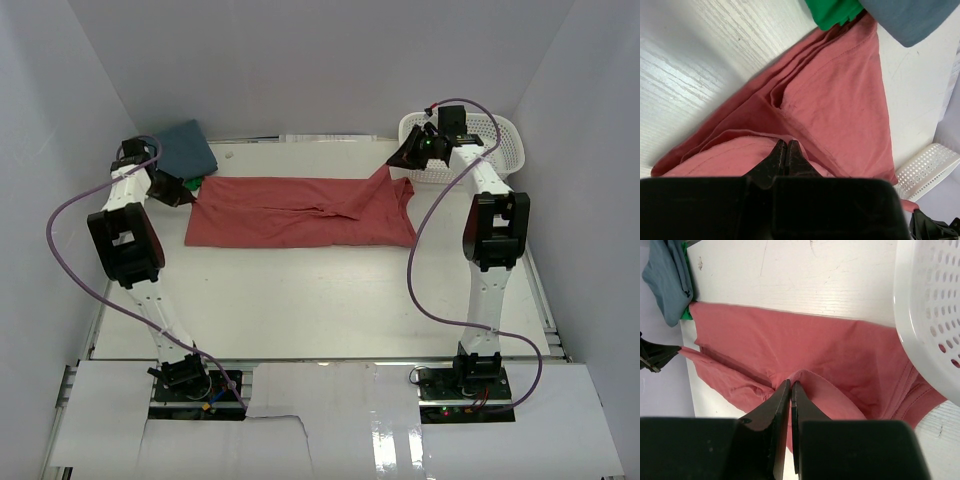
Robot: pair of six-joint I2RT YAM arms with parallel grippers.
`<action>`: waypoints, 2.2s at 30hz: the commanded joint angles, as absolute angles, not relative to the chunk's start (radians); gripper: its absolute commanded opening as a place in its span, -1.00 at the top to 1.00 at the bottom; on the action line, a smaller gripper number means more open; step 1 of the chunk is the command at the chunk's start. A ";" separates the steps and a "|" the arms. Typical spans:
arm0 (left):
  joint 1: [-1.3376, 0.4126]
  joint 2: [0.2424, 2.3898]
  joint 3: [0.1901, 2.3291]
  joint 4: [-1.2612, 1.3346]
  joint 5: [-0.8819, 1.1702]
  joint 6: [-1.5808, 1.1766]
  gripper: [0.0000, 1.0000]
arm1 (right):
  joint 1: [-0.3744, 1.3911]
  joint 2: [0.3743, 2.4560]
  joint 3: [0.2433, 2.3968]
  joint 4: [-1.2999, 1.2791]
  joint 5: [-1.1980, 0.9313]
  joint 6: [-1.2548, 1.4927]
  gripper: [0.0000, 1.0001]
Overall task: Fold and stack the t-shirts
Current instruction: Fold the other side of the tshirt into a rectangle
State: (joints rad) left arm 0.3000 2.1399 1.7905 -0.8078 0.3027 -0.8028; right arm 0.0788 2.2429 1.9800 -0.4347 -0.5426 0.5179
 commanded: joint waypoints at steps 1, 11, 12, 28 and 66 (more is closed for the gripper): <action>0.298 2.149 1.824 -0.801 0.290 -0.808 1.00 | 0.072 2.270 2.016 -0.380 -0.555 0.522 0.85; 0.298 2.166 1.835 -0.798 0.285 -0.811 1.00 | 0.072 2.318 2.086 -0.357 -0.564 0.543 0.85; 0.298 2.166 1.835 -0.796 0.284 -0.811 1.00 | 0.071 2.319 2.088 -0.351 -0.566 0.543 0.85; 0.299 2.203 1.815 -0.743 0.290 -0.856 1.00 | 0.063 2.387 2.063 -0.233 -0.568 0.555 0.85; 0.071 1.637 1.370 -0.427 0.304 -0.626 -0.28 | 0.355 1.973 1.603 -0.385 -0.270 0.089 -0.11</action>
State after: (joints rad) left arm 0.1528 1.6714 1.4475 -0.4549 0.3000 -0.7174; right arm 0.2810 2.0083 1.6852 -0.3088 -0.4355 0.2707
